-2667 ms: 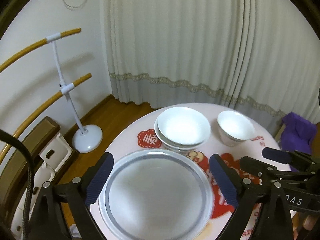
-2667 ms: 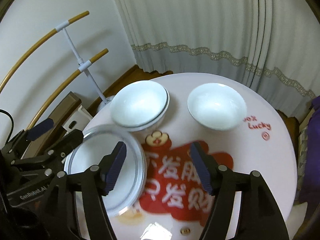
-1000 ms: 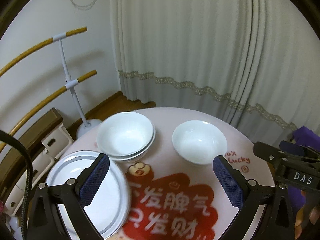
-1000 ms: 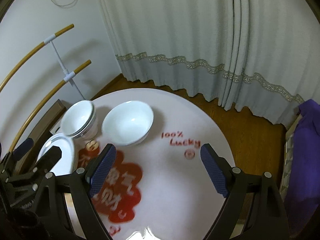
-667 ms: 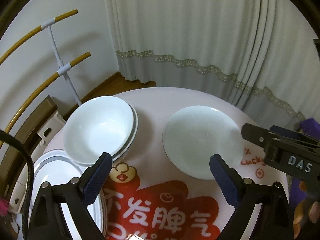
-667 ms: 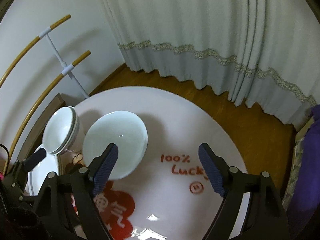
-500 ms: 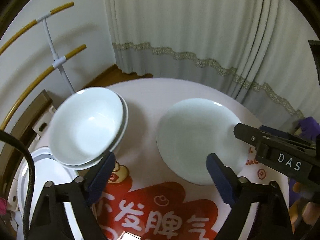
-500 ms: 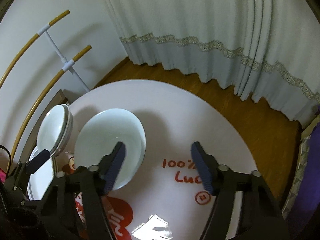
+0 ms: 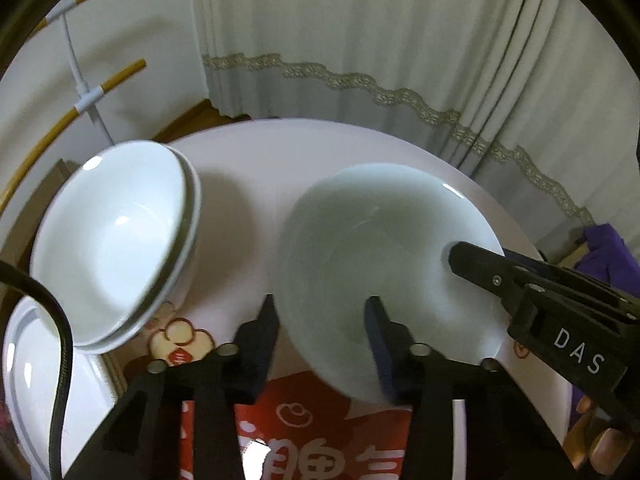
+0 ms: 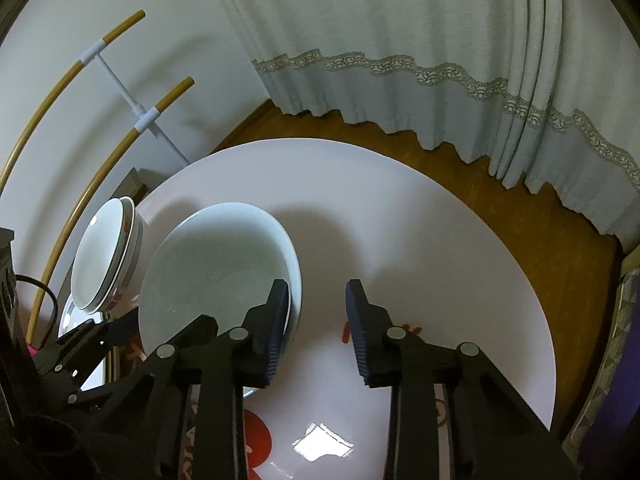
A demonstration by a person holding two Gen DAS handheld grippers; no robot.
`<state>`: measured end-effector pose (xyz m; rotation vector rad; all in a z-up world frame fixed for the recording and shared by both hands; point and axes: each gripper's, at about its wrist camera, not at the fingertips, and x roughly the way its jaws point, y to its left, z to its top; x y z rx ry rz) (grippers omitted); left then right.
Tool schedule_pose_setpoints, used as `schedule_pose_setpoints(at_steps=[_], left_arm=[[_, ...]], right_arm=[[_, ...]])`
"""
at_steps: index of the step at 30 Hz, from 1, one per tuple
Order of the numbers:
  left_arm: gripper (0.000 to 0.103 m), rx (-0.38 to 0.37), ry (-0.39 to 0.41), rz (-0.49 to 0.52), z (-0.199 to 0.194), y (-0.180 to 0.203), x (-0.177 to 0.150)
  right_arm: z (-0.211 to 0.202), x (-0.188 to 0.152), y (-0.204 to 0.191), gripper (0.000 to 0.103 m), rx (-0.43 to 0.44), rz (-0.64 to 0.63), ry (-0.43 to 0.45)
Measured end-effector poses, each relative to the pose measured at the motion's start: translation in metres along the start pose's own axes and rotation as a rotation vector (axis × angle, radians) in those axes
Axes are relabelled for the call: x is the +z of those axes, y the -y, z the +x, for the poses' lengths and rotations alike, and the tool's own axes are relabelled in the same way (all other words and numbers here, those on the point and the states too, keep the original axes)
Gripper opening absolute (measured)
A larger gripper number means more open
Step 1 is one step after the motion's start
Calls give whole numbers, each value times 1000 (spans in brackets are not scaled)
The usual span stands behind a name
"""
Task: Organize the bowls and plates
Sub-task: 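Move both tools to the last separate white bowl and grip its rim, then lift the gripped bowl with both tools and carry it over the nested bowls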
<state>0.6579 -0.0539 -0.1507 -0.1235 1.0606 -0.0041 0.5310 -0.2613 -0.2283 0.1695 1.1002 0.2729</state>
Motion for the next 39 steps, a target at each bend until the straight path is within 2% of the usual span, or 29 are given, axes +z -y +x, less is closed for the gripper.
schedule_pose_setpoints(at_steps=[2, 6, 9, 12, 19, 26, 31, 39], left_arm=[[23, -15, -8, 4, 6, -5, 2], [20, -18, 6, 8, 7, -12, 4], [17, -47, 2, -11, 7, -23, 3], [17, -45, 4, -11, -4, -28, -13], [16, -79, 45, -5, -47, -37, -36], [17, -112, 116, -5, -103, -62, -52], [16, -112, 168, -11, -139, -95, -64], [16, -82, 205, -21, -170, -146, -84]], right_arm=[[2, 0, -2, 20, 6, -3, -2], [1, -1, -9, 7, 14, -14, 0], [-1, -4, -6, 6, 20, 2, 5], [-5, -9, -5, 6, 40, 21, 3], [-31, -17, -19, 6, 27, 16, 30], [-79, -18, -56, 6, 4, -23, 89], [-102, -16, -90, 6, -2, -56, 125], [-105, -6, -138, 7, 15, -88, 148]])
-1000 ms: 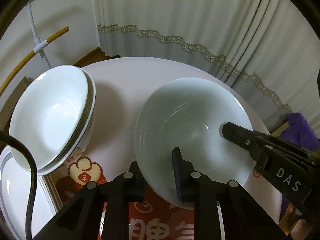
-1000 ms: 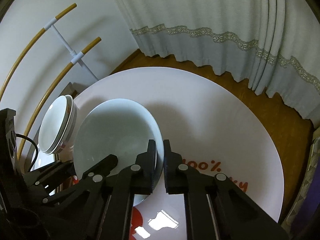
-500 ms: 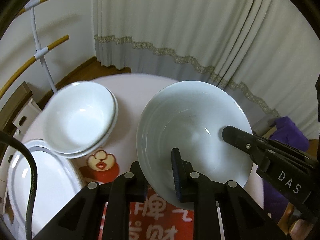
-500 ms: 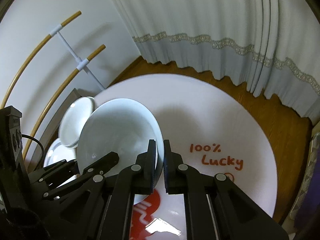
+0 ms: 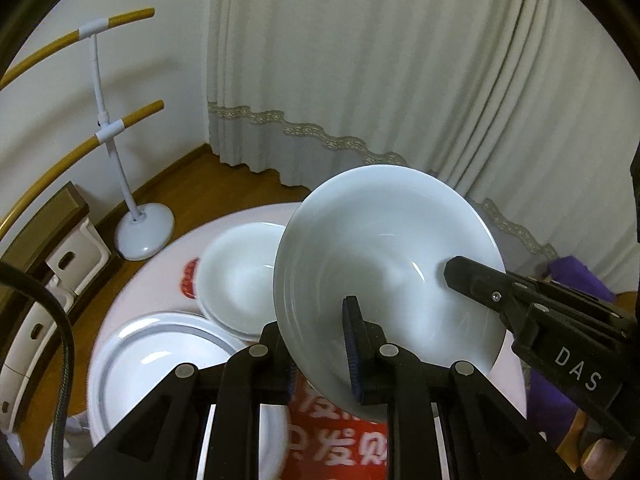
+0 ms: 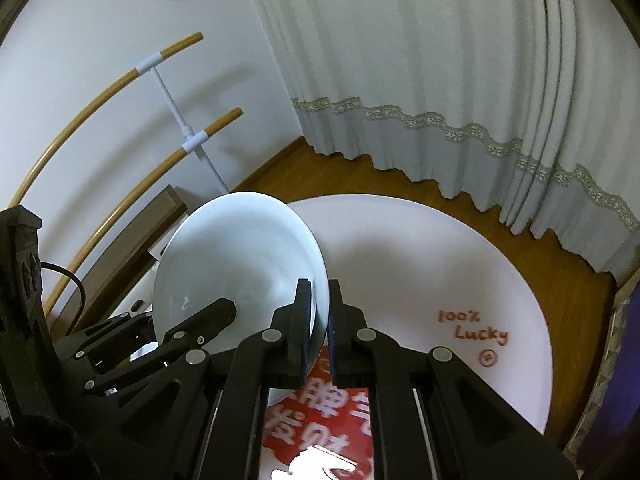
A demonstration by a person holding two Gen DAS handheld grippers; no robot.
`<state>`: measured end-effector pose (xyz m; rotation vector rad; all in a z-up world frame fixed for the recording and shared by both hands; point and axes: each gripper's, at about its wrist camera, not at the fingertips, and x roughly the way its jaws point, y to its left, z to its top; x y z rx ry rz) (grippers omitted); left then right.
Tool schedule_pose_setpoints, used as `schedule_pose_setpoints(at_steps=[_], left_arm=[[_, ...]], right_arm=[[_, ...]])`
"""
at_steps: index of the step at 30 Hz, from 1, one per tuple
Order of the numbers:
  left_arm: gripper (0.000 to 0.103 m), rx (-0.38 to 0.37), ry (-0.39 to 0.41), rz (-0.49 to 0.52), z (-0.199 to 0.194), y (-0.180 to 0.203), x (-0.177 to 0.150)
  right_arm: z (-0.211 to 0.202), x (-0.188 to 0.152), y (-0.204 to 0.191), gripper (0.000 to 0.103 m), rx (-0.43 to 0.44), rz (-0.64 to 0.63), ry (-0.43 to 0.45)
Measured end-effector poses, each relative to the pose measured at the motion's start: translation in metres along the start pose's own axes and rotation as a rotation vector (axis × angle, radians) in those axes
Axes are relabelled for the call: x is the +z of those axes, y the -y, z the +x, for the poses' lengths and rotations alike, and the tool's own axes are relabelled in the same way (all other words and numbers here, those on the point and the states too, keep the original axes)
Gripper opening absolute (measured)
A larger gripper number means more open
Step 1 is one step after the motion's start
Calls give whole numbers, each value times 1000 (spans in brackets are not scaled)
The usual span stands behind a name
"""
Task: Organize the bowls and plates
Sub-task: 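Lift the gripped bowl with both tools and carry it over the nested bowls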
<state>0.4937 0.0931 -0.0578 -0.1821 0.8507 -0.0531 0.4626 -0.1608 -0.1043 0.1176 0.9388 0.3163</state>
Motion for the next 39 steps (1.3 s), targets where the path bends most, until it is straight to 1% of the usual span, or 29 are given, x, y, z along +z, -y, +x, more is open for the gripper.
schedule_pose_setpoints(at_steps=[4, 7, 13, 19, 21, 26, 33, 39], left_arm=[[16, 33, 12, -8, -6, -22, -1], [16, 50, 5, -11, 1, -30, 3], [16, 80, -20, -24, 23, -31, 14], [16, 82, -53, -21, 55, -23, 29], [16, 81, -65, -22, 71, -22, 39], [16, 82, -80, -21, 85, -22, 50], [16, 79, -97, -21, 107, -25, 60], [16, 72, -101, -24, 116, -29, 61]], right_arm=[[15, 7, -17, 7, 18, 7, -11], [32, 10, -28, 7, 23, 4, -23], [67, 13, -40, 8, 32, 9, -60], [91, 12, -40, 8, 17, 13, -92], [98, 11, -39, 8, 10, 19, -100], [109, 9, -37, 8, -4, 22, -118], [119, 7, -41, 9, -34, 8, -134], [121, 6, -45, 10, -63, -5, -134]])
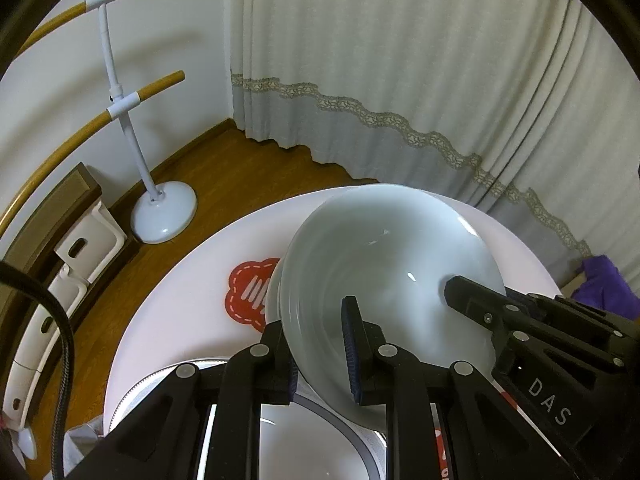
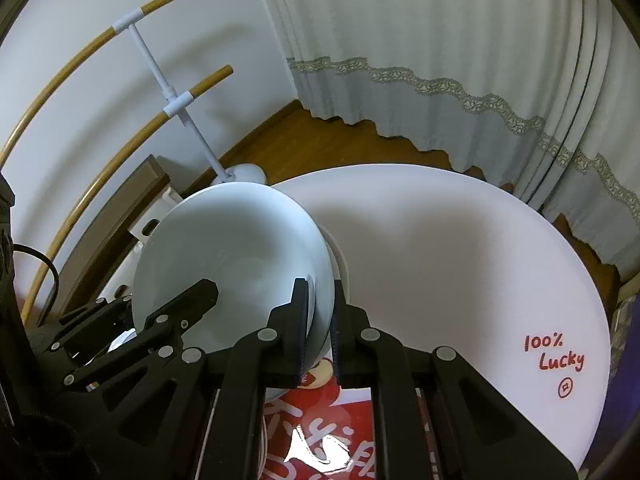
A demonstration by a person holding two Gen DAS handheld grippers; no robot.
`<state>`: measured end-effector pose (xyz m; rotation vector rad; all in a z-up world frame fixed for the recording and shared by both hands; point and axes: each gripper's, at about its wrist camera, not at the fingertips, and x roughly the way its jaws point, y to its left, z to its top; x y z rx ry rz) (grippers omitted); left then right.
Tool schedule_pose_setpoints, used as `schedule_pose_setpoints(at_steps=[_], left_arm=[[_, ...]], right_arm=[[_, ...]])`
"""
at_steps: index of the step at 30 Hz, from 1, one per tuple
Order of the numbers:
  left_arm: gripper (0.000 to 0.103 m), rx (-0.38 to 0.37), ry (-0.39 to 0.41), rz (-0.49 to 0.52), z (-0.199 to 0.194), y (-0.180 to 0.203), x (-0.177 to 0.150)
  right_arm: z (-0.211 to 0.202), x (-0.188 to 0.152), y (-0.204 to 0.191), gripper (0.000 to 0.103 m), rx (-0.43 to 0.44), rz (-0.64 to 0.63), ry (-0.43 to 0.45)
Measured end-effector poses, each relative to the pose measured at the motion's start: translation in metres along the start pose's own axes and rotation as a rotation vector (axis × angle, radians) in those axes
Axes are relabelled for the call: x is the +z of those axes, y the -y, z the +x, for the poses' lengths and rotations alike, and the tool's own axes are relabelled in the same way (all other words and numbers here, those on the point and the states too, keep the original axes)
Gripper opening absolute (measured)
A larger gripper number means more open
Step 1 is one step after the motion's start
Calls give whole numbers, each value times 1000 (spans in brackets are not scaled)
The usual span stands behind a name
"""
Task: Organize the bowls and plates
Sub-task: 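Lift the gripped bowl with both tools and carry it over the nested bowls, then lower the held bowl into the nested bowls with both tools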
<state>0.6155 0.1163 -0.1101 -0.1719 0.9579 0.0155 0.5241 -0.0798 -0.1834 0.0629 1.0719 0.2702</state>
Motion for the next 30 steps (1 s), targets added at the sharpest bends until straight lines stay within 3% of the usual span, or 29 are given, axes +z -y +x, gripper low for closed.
schedule_pose_setpoints(at_steps=[20, 25, 30], left_arm=[[14, 9, 10, 11, 12, -7, -4], [14, 14, 11, 17, 13, -6, -6], [14, 24, 15, 27, 12, -4, -7]], right_arm=[[1, -5, 0, 15, -68, 28, -6], [3, -4, 5, 31, -52, 56, -12], [13, -6, 10, 31, -33, 94, -44]])
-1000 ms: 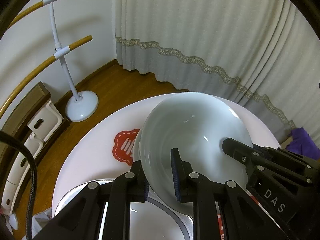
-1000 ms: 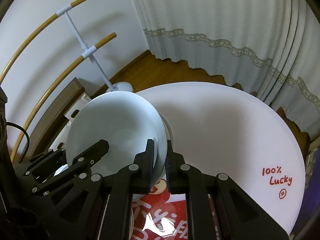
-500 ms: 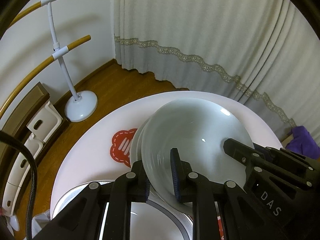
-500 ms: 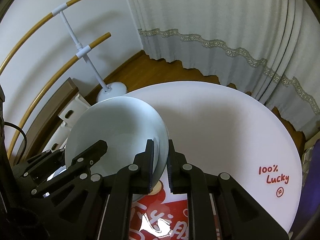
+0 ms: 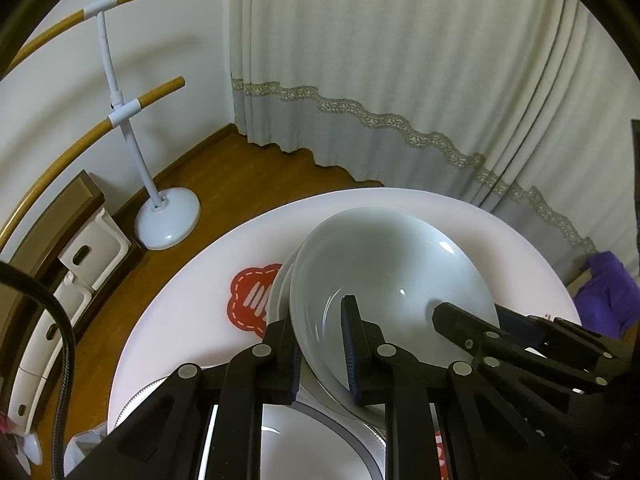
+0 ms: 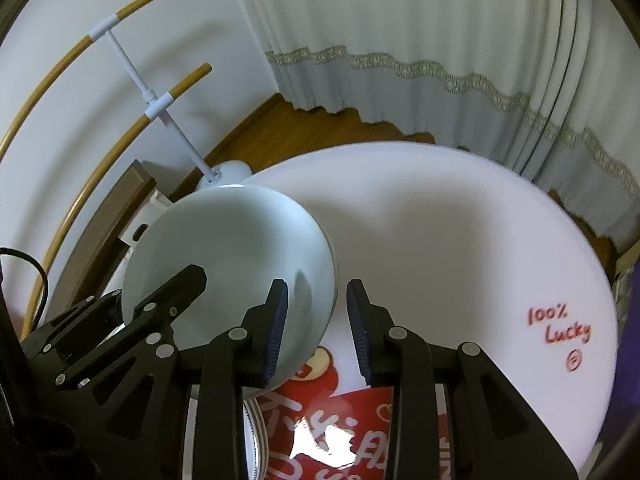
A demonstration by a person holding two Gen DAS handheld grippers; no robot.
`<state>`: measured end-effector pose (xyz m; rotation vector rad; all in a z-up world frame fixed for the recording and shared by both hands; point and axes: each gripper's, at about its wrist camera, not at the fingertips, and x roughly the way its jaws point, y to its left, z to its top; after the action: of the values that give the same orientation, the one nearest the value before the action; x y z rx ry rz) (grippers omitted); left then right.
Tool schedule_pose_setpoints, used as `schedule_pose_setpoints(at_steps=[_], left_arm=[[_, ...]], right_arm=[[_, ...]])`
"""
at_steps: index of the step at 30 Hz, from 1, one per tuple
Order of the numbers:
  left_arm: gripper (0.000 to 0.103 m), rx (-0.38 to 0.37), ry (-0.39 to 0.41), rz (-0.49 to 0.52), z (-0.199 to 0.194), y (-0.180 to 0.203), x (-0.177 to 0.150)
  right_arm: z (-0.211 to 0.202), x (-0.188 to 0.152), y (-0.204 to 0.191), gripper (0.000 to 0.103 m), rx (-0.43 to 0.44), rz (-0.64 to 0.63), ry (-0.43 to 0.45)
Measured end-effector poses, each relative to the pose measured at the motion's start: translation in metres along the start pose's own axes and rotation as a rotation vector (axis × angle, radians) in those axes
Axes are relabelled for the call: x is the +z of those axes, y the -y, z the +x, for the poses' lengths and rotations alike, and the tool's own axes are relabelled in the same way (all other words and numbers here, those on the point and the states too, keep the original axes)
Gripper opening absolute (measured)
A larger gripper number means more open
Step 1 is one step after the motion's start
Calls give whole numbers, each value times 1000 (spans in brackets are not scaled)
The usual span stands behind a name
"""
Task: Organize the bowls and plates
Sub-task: 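Lower the held bowl into the nested bowls with both tools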
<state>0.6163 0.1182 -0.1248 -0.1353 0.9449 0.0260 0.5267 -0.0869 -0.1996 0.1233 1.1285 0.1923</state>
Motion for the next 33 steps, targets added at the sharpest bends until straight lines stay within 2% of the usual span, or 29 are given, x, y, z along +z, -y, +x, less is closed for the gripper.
schedule_pose_setpoints(at_steps=[8, 18, 24, 33], left_arm=[[15, 14, 5, 11, -4, 1, -2], [18, 11, 11, 7, -18, -2, -5], [19, 42, 37, 14, -31, -2, -6], [20, 52, 23, 4, -38, -6, -10]], right_arm=[[10, 0, 2, 26, 32, 11, -18], [13, -2, 1, 26, 38, 21, -19], [13, -4, 0, 26, 37, 27, -18], [12, -6, -4, 28, 37, 33, -13]])
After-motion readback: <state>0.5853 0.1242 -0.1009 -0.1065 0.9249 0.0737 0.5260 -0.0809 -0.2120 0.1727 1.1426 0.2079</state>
